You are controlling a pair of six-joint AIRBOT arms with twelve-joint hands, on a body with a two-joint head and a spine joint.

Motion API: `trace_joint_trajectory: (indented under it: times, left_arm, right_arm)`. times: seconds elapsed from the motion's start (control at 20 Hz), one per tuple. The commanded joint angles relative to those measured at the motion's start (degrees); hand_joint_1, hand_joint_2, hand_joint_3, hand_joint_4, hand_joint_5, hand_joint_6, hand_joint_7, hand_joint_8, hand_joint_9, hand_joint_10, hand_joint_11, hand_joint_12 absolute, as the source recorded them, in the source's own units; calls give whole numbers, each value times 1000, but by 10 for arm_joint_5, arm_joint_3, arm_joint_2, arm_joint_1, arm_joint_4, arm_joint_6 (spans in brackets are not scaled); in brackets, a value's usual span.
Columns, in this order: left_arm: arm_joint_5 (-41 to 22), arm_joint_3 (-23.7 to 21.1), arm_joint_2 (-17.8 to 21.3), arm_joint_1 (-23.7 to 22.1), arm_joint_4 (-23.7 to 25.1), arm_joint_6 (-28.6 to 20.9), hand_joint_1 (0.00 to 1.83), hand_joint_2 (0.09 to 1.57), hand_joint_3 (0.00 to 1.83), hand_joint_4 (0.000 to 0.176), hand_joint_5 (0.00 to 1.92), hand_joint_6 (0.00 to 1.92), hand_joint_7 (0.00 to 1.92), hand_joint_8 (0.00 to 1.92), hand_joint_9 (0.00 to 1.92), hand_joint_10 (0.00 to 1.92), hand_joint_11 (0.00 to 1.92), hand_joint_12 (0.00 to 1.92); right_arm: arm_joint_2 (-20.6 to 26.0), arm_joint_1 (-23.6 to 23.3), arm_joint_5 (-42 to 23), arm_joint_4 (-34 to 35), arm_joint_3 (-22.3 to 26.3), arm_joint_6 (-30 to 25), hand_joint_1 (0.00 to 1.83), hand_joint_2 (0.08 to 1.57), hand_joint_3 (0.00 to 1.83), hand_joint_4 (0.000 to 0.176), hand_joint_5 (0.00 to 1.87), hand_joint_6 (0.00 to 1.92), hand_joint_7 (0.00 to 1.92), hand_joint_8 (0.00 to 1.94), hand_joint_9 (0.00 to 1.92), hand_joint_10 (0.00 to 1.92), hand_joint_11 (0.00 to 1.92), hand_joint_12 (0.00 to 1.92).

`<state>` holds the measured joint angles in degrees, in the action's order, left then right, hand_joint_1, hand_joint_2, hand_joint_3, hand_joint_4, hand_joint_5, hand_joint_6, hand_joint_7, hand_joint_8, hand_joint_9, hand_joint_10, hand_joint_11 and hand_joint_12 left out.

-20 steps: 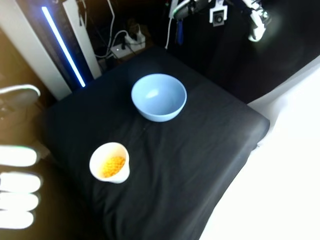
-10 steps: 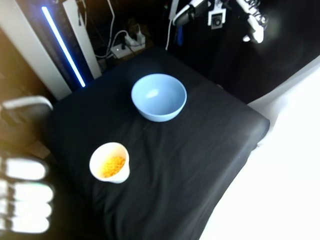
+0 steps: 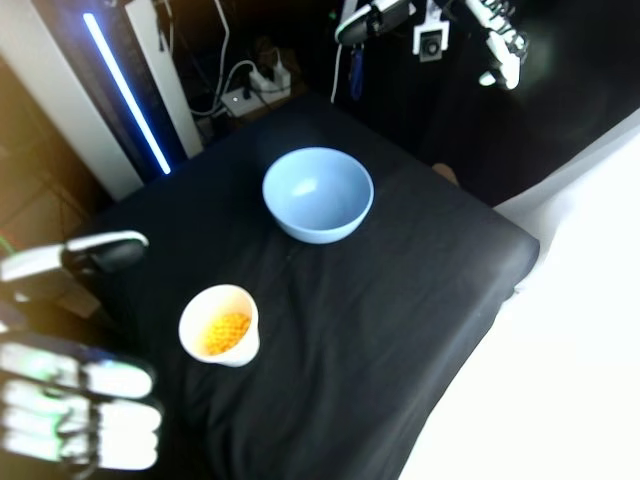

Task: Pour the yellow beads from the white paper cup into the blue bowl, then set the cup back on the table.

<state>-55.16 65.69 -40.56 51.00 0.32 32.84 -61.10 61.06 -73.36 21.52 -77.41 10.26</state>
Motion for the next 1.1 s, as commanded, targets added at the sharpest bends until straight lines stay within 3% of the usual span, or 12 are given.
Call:
trace_joint_trajectory:
  times: [0.0, 0.2, 0.25, 0.4, 0.6, 0.8, 1.05]
  left_arm:
    - [-64, 3, 1, -6, -20, -6, 736, 165, 1220, 0, 14, 5, 142, 17, 0, 496, 0, 1921]
    - [-62, 3, -2, -6, -19, -6, 736, 149, 1249, 0, 8, 1, 139, 12, 0, 464, 0, 1921]
    - [-61, 3, -3, -6, -19, -7, 733, 153, 1254, 0, 13, 2, 154, 17, 0, 499, 0, 1917]
    - [-59, 4, -4, -6, -18, -8, 724, 158, 1249, 0, 22, 3, 188, 25, 0, 575, 0, 1918]
    - [-54, 7, -11, -7, -13, -8, 731, 185, 1219, 0, 3, 0, 201, 20, 0, 579, 0, 1832]
    - [-54, 7, -13, -7, -12, -8, 748, 243, 1130, 0, 0, 0, 219, 21, 0, 603, 0, 1865]
    - [-54, 8, -15, -7, -11, -8, 756, 276, 1098, 0, 0, 0, 199, 6, 0, 579, 0, 1774]
  right_arm:
    - [0, -1, -71, 13, -5, -8, 813, 710, 5, 60, 146, 2, 213, 2, 273, 1, 283, 0]
    - [-14, 13, -66, 31, -10, -8, 823, 766, 23, 24, 126, 0, 187, 0, 229, 0, 225, 0]
    - [-17, 17, -60, 35, -12, -8, 786, 753, 13, 0, 84, 0, 149, 0, 121, 0, 120, 0]
    - [-33, 17, -42, 38, -23, -12, 764, 623, 0, 0, 100, 3, 131, 1, 1, 0, 1, 0]
    - [-61, 17, -18, 41, -53, -36, 788, 602, 0, 0, 104, 1, 153, 8, 0, 0, 0, 0]
    - [-76, 17, 4, 41, -67, -39, 784, 599, 0, 0, 97, 0, 164, 8, 0, 0, 0, 0]
    - [-90, 17, 26, 44, -86, -44, 814, 585, 0, 15, 96, 3, 152, 0, 0, 0, 0, 0]
